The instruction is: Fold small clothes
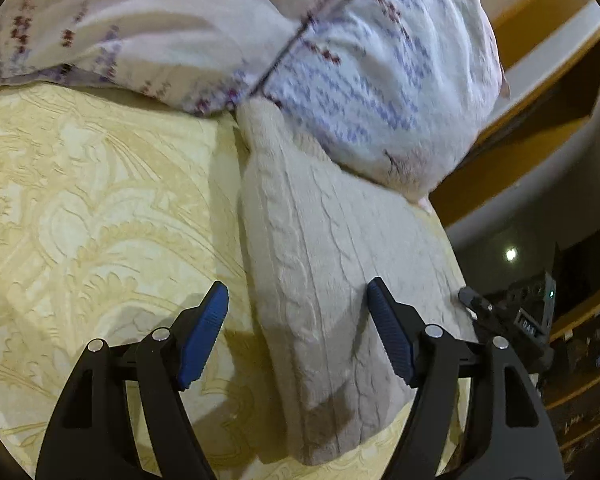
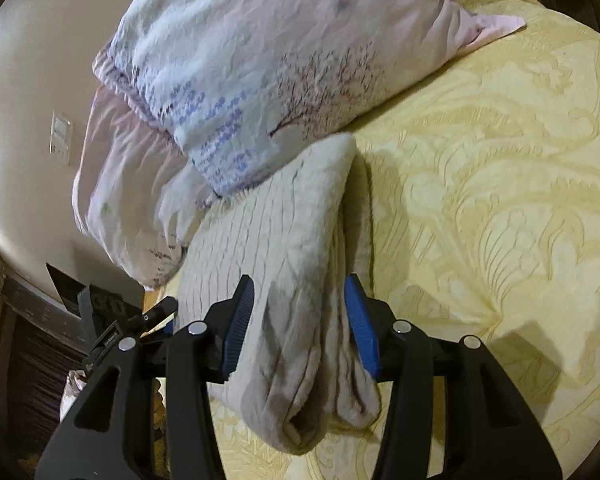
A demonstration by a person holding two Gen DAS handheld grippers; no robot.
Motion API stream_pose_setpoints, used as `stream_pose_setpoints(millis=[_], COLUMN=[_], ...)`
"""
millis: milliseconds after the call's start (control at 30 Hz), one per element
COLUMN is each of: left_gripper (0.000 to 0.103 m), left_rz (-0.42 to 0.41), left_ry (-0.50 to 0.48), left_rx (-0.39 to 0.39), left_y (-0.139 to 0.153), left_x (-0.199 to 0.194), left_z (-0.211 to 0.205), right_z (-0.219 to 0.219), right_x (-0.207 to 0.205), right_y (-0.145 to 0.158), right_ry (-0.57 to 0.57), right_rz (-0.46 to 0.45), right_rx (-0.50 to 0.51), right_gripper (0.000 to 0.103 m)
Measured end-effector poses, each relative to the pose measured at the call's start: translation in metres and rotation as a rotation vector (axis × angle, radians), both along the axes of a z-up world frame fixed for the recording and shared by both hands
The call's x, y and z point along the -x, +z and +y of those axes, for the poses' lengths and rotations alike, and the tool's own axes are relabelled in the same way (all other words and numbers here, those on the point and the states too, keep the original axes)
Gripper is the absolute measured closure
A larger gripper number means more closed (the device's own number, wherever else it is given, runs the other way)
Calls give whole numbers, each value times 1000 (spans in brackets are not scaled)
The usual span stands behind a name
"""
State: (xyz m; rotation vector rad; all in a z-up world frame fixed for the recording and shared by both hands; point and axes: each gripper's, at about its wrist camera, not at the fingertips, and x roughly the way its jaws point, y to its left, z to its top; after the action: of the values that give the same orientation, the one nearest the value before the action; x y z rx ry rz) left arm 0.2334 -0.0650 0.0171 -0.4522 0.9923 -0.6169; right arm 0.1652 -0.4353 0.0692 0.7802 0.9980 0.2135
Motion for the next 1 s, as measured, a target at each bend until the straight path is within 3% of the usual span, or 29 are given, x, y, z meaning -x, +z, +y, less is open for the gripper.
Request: stream_pose_setpoints(millis=[167, 333, 433, 533, 633, 733, 833, 1000], left_gripper=[32, 35, 35, 34, 28, 19, 15, 12], left_rz=[-2, -33, -40, -42, -26, -47, -47, -35], left_ry=[-61, -90, -92, -96, -108, -118, -116, -105], left_rx=[39, 25, 40, 27, 6, -24, -31, -47], left_y=[-12, -9, -7, -7, -10, -7, -5, -3], left_x=[5, 15, 19, 22, 22, 26, 27, 34], left_z=[-11, -9, -6, -8, -13, -15, -16, -15], right_z=[3, 2, 5, 4, -4, -7, -10, -7], right_x=[4, 4, 1, -7, -8, -3, 16, 49], right_y=[-3, 20, 31, 12, -6, -1, 8, 13], right_ry=[-11, -50, -61, -77, -112, -112, -128, -122], right_rz=[-2, -81, -95, 19, 67, 58, 39, 14], right_rx=[38, 122, 194, 250, 164, 130, 105, 65], right_gripper=[83, 93, 94, 94, 93, 87, 66, 62])
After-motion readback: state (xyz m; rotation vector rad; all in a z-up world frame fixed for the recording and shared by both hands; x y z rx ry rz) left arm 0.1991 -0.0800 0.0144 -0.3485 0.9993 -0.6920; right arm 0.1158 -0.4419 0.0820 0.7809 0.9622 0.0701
